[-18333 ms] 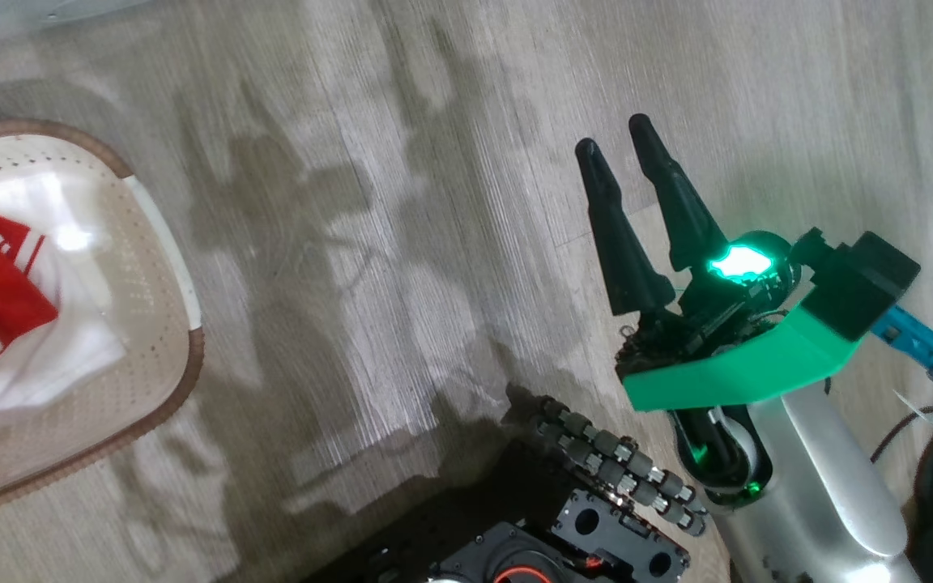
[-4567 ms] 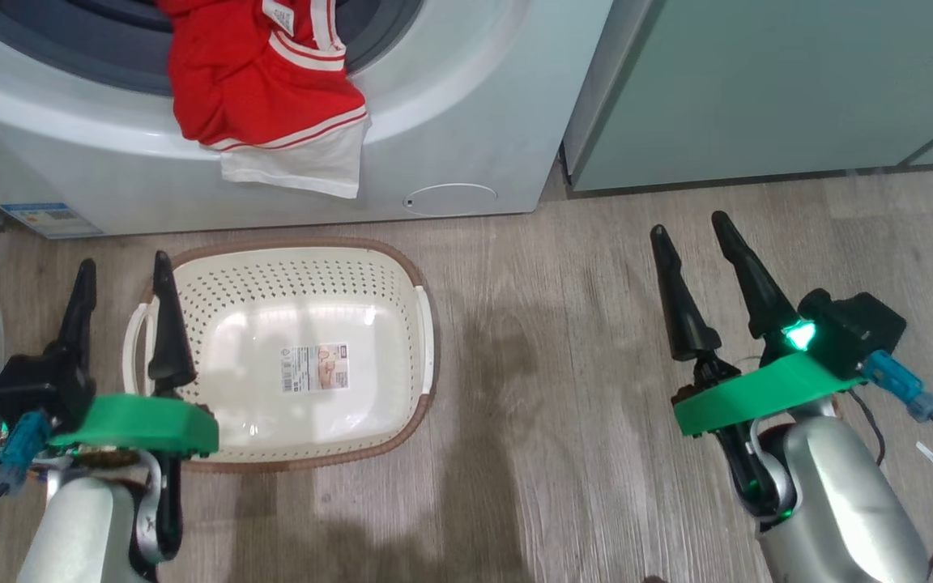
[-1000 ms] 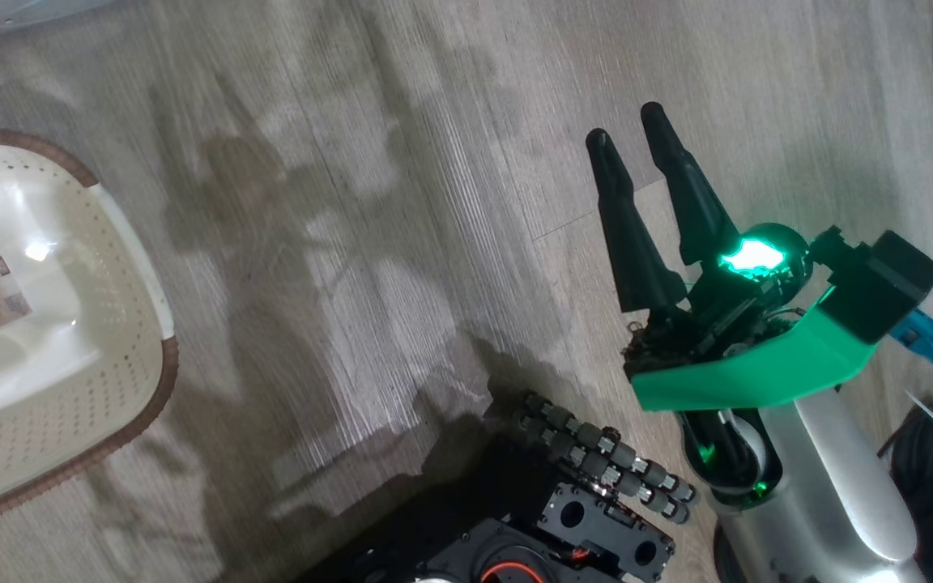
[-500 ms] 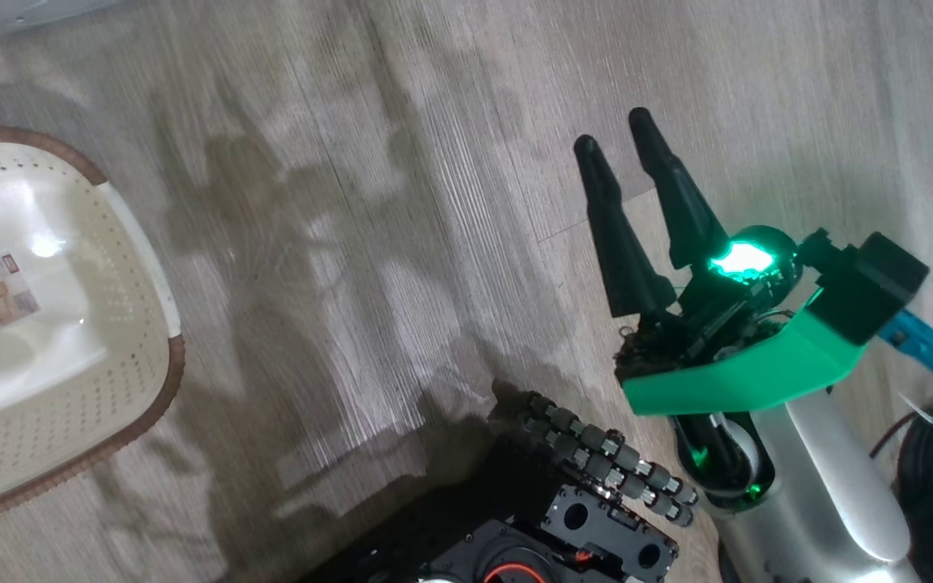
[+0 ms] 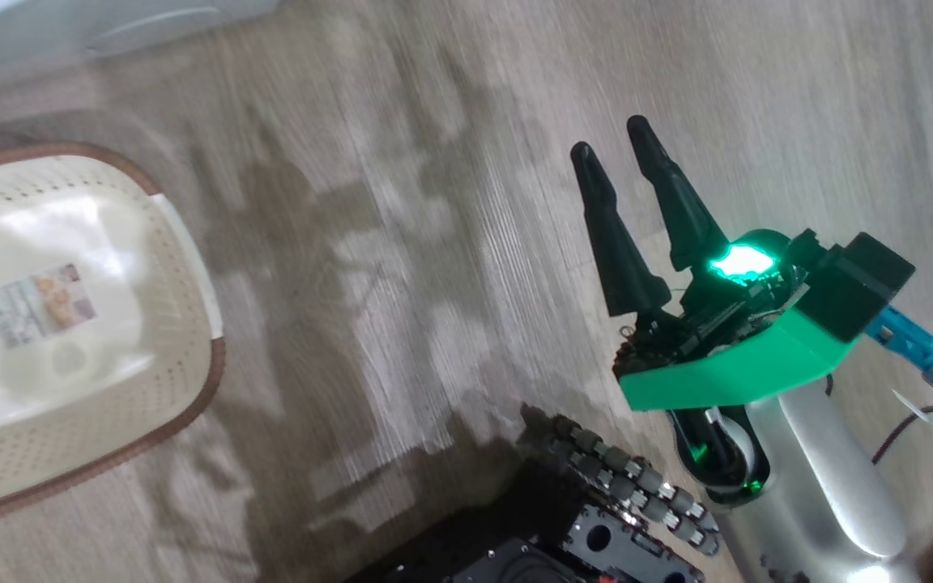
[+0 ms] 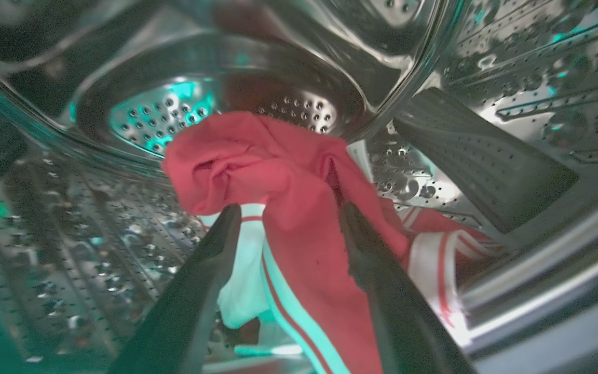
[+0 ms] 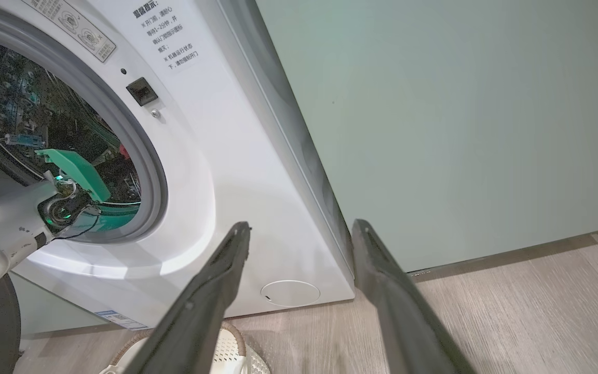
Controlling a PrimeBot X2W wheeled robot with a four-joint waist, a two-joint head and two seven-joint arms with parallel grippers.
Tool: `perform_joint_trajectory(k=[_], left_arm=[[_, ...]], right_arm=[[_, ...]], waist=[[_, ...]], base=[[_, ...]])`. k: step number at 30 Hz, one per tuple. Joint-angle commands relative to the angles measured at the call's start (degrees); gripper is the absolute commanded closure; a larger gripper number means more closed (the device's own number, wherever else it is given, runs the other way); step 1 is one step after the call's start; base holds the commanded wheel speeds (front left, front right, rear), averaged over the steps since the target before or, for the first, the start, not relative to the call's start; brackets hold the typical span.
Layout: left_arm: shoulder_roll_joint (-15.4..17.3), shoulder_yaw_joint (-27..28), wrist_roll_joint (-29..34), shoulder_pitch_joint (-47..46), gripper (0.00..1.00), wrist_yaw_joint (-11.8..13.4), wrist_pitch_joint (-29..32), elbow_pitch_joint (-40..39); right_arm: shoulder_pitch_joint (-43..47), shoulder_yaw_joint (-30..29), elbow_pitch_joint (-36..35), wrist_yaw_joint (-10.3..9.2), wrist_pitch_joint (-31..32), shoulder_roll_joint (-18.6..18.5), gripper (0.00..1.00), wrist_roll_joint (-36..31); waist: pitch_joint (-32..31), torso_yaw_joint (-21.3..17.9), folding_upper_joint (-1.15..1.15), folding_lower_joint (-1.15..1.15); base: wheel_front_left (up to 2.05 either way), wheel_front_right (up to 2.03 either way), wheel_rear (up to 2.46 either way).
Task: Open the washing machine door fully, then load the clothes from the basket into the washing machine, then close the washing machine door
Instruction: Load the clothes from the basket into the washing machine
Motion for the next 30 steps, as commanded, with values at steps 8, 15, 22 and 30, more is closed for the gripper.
perform_joint_trajectory(k=[8,15,22,30], left_arm=[[-1.7,2.5,-3.7,12.1,0.0,4.5,-2.6,-10.3],[-5.6,3.9,-6.6,24.8,0.0,8.6,-4.3,-24.2],[-8.6,4.4,-8.1,37.3,0.0,12.7,-4.8,-38.3],[-12.8,5.4,-11.5,52.0,0.0,14.4,-5.3,-48.5]], right_arm=[[2.7,-2.1,-0.2,0.0,-0.5,-0.2,0.0,-3.4],[3.3,-5.4,0.9,0.0,-0.5,-0.2,0.0,-7.5],[3.5,-8.9,2.3,0.0,-0.5,-0.2,0.0,-10.8],[4.6,-13.0,4.6,0.0,-0.5,-0.2,0.0,-15.3]], waist=[[-6.0,4.9,0.0,0.0],[-10.4,9.7,0.0,0.0],[-14.4,14.1,0.0,0.0],[-20.0,19.1,0.0,0.0]], base=[[0.0,0.0,0.0],[0.0,0.0,0.0],[0.0,0.0,0.0],[0.0,0.0,0.0]])
